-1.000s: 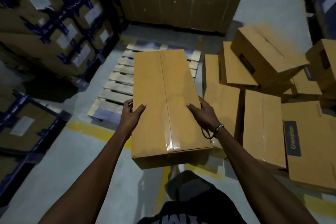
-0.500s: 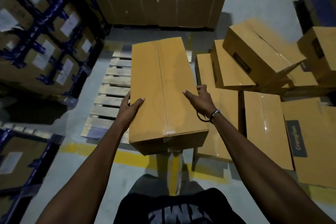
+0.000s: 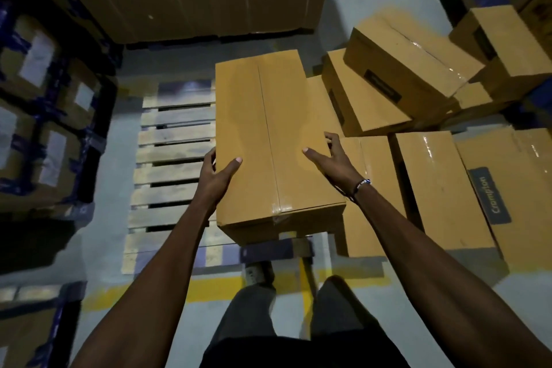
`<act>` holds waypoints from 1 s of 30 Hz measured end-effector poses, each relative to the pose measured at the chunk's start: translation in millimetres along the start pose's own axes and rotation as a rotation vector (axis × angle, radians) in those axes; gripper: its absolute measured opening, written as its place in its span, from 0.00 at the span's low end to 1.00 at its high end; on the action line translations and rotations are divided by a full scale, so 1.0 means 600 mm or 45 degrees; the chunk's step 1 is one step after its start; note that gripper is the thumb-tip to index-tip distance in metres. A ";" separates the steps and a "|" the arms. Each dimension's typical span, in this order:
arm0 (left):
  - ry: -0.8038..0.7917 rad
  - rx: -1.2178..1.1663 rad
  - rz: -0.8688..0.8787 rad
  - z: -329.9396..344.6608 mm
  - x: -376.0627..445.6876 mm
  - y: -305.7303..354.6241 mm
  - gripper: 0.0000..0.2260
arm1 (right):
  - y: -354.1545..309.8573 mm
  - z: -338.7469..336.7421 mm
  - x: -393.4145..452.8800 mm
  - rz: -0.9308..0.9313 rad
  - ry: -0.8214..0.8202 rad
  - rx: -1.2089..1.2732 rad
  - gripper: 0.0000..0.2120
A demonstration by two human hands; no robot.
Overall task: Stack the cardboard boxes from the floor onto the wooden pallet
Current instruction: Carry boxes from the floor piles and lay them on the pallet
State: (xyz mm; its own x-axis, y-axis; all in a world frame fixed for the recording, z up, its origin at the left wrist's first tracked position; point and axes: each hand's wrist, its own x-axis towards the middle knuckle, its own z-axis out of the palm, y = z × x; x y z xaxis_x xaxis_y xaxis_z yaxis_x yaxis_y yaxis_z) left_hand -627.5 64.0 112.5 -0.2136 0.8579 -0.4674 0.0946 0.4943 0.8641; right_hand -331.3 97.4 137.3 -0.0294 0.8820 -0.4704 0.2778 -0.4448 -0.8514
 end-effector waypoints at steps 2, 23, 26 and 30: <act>-0.028 0.012 0.001 -0.010 0.045 -0.005 0.37 | 0.006 0.016 0.029 0.032 -0.019 0.019 0.40; -0.040 0.096 0.078 0.150 0.621 -0.278 0.33 | 0.326 0.083 0.620 -0.064 -0.017 -0.036 0.44; -0.029 0.106 0.108 0.181 0.698 -0.341 0.32 | 0.398 0.091 0.702 -0.089 0.005 -0.040 0.45; -0.003 0.127 0.163 0.210 0.782 -0.419 0.30 | 0.476 0.103 0.788 -0.102 0.015 -0.069 0.43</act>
State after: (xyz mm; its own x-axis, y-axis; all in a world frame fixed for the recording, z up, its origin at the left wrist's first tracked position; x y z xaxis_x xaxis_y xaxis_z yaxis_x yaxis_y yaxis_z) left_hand -629.1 360.1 -347.3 -0.1912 0.9149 -0.3556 0.2167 0.3926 0.8938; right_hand -325.1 377.5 -342.7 -0.0421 0.9163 -0.3984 0.3265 -0.3642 -0.8722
